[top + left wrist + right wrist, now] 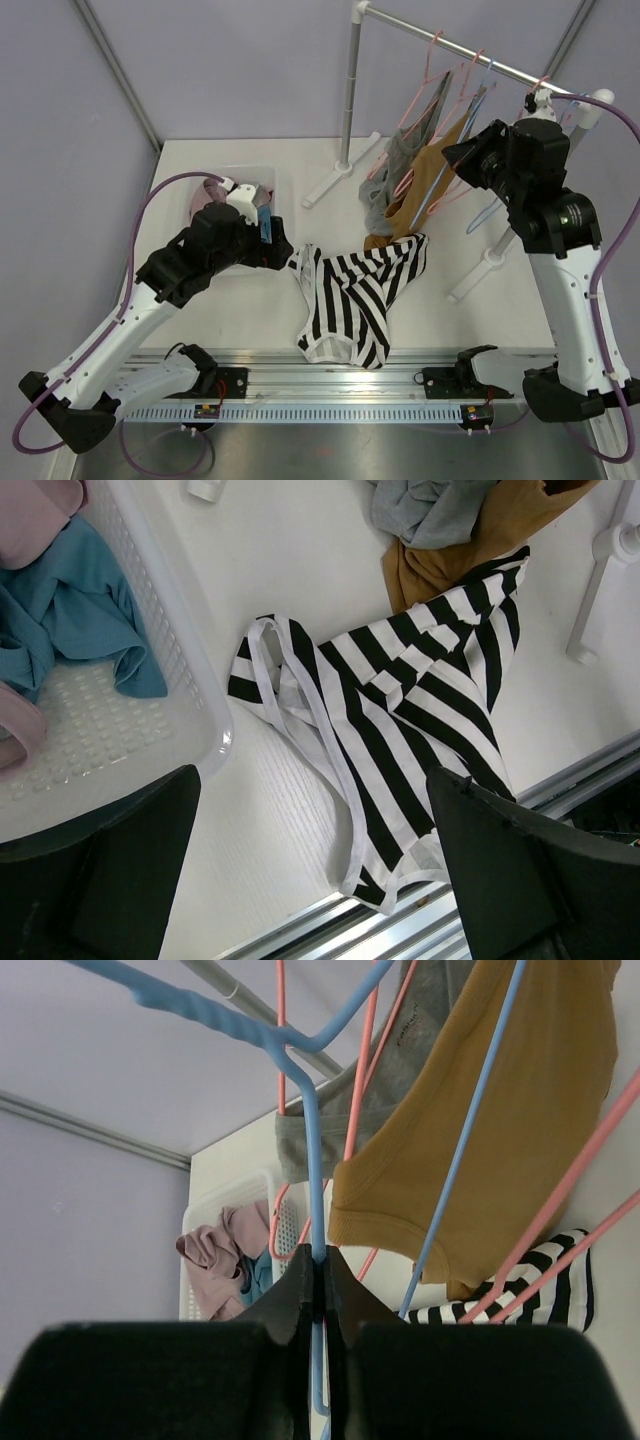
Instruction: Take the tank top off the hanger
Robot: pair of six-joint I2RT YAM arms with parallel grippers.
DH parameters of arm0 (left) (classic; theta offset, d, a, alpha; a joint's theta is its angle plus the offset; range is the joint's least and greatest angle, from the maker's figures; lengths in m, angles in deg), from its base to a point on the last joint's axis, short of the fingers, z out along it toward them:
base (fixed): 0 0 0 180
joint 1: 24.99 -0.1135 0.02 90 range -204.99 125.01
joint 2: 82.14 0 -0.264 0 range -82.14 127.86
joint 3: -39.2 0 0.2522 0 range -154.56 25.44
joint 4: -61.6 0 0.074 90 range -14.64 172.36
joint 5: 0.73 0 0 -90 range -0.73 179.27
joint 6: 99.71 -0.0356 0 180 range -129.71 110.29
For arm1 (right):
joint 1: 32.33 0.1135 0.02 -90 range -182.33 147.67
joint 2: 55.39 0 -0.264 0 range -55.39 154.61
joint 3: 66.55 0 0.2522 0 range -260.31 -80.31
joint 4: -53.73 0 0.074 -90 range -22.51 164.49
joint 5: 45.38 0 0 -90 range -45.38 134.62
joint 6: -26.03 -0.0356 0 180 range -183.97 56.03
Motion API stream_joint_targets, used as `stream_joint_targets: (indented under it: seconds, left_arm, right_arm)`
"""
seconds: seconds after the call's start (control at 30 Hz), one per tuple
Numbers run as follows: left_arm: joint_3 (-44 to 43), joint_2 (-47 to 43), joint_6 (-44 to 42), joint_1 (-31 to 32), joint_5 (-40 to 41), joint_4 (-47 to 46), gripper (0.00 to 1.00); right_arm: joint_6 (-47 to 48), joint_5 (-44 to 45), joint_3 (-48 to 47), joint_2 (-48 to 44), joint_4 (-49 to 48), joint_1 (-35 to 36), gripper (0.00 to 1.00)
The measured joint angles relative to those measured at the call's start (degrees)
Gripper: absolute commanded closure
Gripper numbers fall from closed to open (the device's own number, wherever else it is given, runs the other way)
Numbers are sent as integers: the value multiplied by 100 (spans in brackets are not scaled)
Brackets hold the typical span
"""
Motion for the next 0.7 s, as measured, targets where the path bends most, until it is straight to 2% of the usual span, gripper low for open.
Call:
stream_joint_targets:
  seconds: [0.13,0.33,0.5,0.7]
  left_arm:
    - [0,0,-55,4,-2,4,1]
    - [0,-42,-109,4,-4,4,1]
    - [0,-55,-122,4,-9,4,1]
    - [2,-59,-92,240,9,0,1]
  right_arm:
    - [-13,-177,-365,433,90,-450,100]
    - [-90,-629,-446,562,114,-1239,100]
    - [-122,-793,-616,772,103,-1368,100]
    - [-192,-848,-127,721,85,-1397,100]
